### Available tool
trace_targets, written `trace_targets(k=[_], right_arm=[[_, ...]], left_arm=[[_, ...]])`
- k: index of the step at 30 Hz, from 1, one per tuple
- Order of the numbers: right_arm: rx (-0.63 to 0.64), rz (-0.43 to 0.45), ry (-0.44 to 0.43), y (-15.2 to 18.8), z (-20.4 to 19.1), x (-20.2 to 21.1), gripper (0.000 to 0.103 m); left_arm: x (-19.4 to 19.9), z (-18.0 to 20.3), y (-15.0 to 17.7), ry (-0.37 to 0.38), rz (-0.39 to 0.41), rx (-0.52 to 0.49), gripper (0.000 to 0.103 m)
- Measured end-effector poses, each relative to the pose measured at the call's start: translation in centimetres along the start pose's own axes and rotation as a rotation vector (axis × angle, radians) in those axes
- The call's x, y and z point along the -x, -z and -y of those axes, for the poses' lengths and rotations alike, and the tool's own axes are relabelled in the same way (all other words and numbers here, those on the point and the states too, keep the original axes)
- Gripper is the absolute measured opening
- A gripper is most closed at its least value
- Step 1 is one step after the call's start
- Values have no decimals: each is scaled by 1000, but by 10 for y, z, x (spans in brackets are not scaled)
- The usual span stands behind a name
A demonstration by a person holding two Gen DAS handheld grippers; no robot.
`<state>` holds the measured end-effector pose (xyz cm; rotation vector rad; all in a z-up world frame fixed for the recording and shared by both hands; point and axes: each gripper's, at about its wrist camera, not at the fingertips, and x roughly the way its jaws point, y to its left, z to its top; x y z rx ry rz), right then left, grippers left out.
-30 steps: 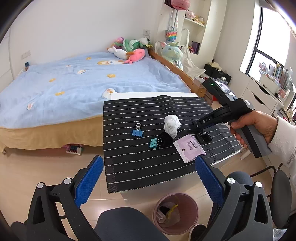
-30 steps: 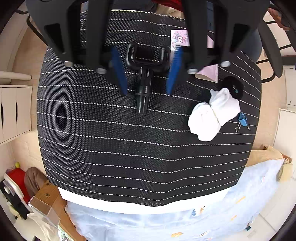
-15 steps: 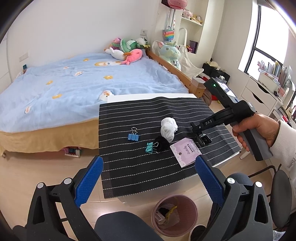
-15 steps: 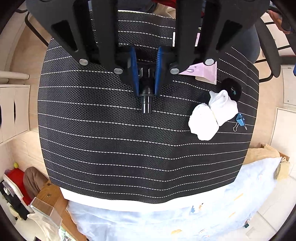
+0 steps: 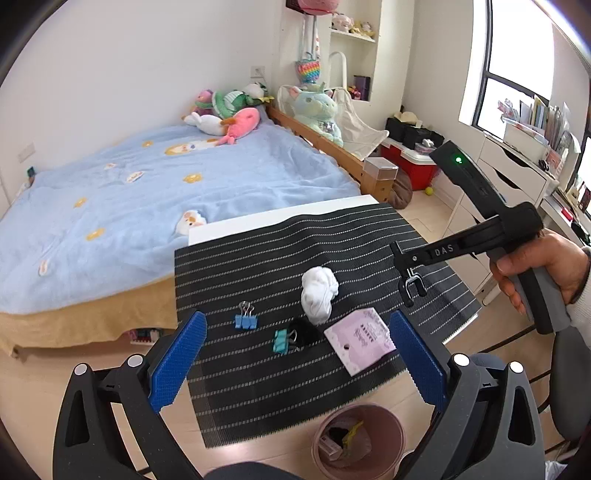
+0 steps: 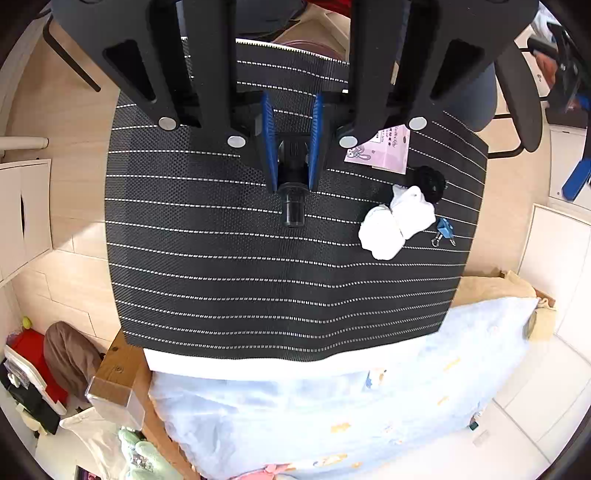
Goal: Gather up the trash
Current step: 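Close the right gripper on the black clamp, then grasp the white sock with the left gripper while the right holds the black clamp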
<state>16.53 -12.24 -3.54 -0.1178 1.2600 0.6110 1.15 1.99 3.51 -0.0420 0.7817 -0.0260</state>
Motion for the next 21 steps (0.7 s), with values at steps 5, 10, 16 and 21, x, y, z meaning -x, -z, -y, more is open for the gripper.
trace_targets(k=[5, 10, 16, 21], right_arm=[[-2, 25, -11, 0, 2, 11, 16], [-11, 34, -20, 2, 6, 15, 16], [-22, 36, -25, 4, 13, 19, 16], [-27, 40, -28, 6, 16, 24, 16]], left_arm=[[-21, 2, -23, 45, -31, -36, 95], [-51, 6, -45, 60, -88, -71, 95], [-93, 9, -55, 57, -196, -106, 95], [-132, 4, -52, 75, -309, -77, 95]])
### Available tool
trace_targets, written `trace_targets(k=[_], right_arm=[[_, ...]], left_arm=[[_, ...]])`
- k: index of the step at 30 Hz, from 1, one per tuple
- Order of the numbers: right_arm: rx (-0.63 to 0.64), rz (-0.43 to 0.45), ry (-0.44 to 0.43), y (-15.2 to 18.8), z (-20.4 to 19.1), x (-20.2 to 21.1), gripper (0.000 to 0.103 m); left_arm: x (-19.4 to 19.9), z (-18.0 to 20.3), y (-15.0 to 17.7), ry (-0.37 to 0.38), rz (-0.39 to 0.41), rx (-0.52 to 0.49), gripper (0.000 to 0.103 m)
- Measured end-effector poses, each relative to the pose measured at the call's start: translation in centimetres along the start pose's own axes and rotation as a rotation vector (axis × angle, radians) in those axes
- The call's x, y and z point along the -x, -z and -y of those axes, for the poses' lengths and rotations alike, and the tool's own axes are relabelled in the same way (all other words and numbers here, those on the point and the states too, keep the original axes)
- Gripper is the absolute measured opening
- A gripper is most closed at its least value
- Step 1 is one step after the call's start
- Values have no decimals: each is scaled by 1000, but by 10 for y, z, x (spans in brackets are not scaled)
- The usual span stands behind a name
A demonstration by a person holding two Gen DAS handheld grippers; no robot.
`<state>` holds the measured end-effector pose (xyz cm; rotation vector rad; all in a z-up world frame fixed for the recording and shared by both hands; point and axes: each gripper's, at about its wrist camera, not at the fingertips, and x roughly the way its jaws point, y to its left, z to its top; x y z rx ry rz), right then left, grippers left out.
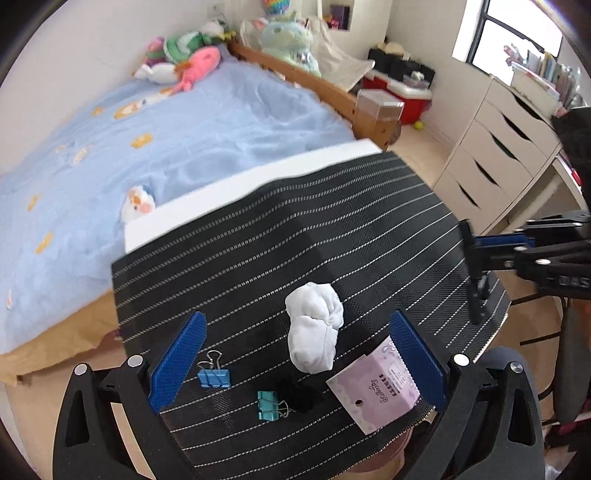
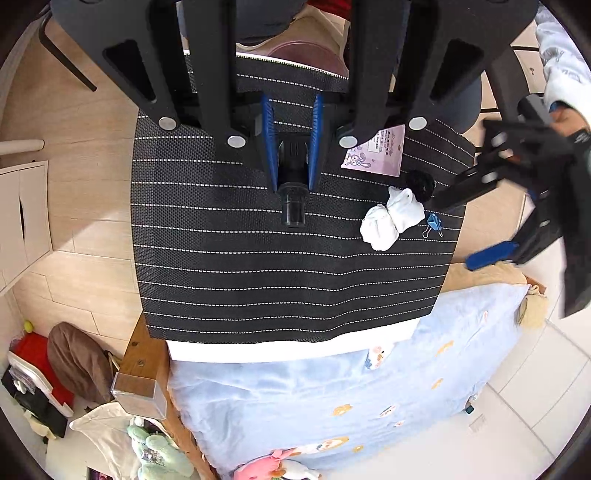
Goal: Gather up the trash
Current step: 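Grasp the white sock with the left gripper while the right holds the black clamp, then carry the black clamp over the wastebasket and open the right gripper while the left carries the sock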
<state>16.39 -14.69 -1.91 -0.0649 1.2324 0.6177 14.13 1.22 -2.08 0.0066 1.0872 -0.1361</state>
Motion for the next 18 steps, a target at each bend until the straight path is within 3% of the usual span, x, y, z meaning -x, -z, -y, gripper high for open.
trace_targets(k=[5, 7, 8, 10, 15, 18], right_arm=[[-4, -1, -5, 2, 2, 1, 16], [-6, -3, -6, 3, 4, 0, 16], [-6, -3, -7, 3, 4, 0, 16], [-6, -5, -10, 3, 5, -2, 16], [-7, -8, -18, 5, 4, -6, 16], [-8, -7, -21, 6, 4, -8, 16]], left_arm=[[-30, -3, 0, 20, -76, 22, 95], [-37, -3, 1, 25, -94, 28, 86], [-40, -3, 2, 24, -104, 30, 76], [-46, -3, 4, 20, -123, 32, 70], [-51, -2, 7, 39, -135, 45, 33], [-48, 0, 7, 40, -122, 44, 30]])
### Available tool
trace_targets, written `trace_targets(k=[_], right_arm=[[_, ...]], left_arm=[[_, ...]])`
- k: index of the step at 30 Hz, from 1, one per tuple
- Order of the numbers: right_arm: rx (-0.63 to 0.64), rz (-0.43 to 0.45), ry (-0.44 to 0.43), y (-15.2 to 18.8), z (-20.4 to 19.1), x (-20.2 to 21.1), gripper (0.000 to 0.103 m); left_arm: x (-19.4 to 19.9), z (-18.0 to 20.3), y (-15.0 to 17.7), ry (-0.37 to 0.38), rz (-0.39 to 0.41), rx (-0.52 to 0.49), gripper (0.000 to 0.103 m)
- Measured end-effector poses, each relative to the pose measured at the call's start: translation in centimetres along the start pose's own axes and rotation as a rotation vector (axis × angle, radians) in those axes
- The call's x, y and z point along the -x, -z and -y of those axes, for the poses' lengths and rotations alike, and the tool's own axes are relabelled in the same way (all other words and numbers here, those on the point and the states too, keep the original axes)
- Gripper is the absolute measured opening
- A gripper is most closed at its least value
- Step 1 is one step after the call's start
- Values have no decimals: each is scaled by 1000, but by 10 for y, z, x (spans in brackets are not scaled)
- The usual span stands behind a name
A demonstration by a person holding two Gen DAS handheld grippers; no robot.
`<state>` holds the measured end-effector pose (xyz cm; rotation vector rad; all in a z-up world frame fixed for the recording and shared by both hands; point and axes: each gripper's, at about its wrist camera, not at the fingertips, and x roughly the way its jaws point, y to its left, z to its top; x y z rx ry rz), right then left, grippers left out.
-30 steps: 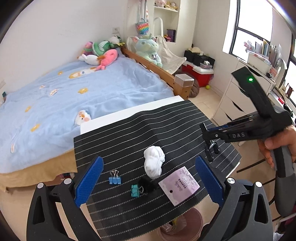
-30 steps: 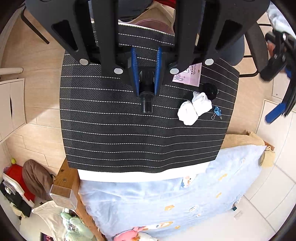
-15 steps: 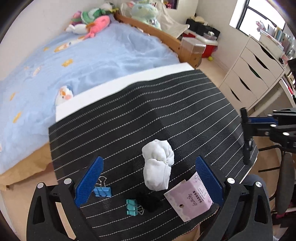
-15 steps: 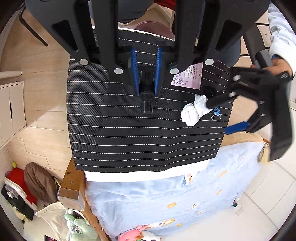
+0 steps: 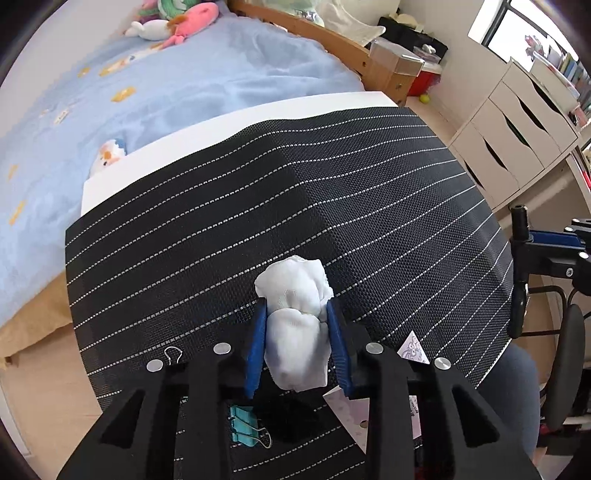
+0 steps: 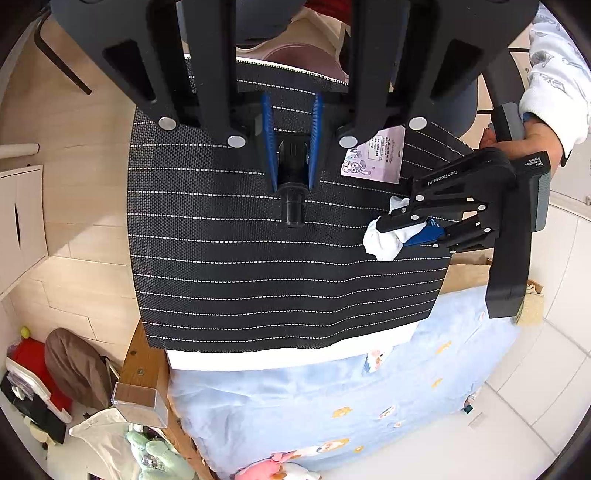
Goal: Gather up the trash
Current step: 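Carry the black clamp over the wastebasket and open the right gripper while the left carries the sock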
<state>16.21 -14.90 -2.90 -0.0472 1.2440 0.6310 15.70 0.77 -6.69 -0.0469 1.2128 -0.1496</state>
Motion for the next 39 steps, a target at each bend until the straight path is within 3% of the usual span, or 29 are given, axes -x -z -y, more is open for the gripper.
trace_targets(k=[7, 15, 30, 39], right_arm=[[4, 16, -9, 4, -2, 3, 16], [46, 62, 1, 18, -17, 22, 16], [152, 174, -14, 73, -50, 75, 16], [184, 203, -35, 120, -63, 90, 16]], left_arm=[[25, 2, 0, -10, 74, -4, 30], [82, 17, 17, -28, 203, -39, 30], [155, 53, 84, -2, 382, -85, 30], [163, 68, 127, 22, 408, -79, 30]])
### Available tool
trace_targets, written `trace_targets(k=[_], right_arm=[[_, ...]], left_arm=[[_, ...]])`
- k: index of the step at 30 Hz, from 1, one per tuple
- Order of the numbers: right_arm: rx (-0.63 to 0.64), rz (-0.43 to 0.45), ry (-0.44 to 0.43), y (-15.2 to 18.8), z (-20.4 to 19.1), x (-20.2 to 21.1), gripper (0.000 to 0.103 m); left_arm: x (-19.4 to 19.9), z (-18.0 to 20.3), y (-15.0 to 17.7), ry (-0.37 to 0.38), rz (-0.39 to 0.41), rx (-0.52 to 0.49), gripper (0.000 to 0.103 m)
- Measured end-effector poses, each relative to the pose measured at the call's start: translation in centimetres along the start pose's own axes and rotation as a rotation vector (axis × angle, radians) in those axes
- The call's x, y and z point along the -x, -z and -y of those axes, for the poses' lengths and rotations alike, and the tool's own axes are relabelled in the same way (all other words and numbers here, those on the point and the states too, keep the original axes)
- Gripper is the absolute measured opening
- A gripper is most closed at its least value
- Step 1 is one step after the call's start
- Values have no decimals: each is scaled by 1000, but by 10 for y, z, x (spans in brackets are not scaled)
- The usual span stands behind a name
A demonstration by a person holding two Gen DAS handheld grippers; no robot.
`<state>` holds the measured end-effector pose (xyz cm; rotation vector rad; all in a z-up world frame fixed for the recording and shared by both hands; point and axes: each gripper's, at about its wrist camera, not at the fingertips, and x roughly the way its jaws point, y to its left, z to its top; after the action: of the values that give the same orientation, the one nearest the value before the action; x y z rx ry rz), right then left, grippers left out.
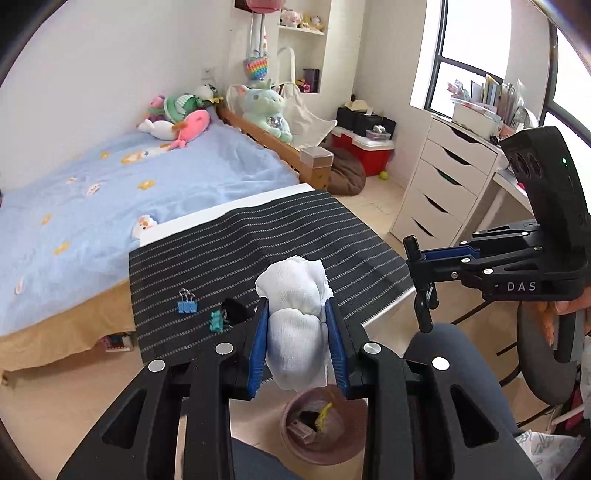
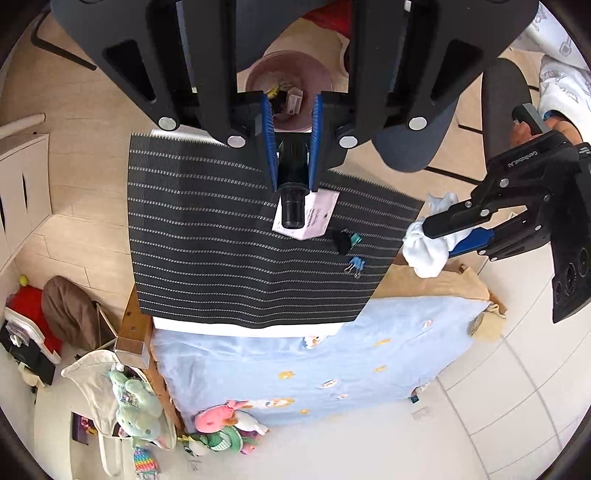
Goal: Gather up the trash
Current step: 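Carry the black clamp over the wastebasket and open the right gripper while the left carries the sock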
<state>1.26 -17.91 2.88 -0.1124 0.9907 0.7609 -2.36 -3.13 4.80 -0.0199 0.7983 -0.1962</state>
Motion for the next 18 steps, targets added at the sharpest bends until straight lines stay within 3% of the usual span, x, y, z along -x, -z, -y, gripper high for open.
trace_targets(k=[18], right_arm=[[3, -85, -50, 72, -28, -17, 16]], left_arm=[[24, 12, 61, 8, -14, 39, 30]])
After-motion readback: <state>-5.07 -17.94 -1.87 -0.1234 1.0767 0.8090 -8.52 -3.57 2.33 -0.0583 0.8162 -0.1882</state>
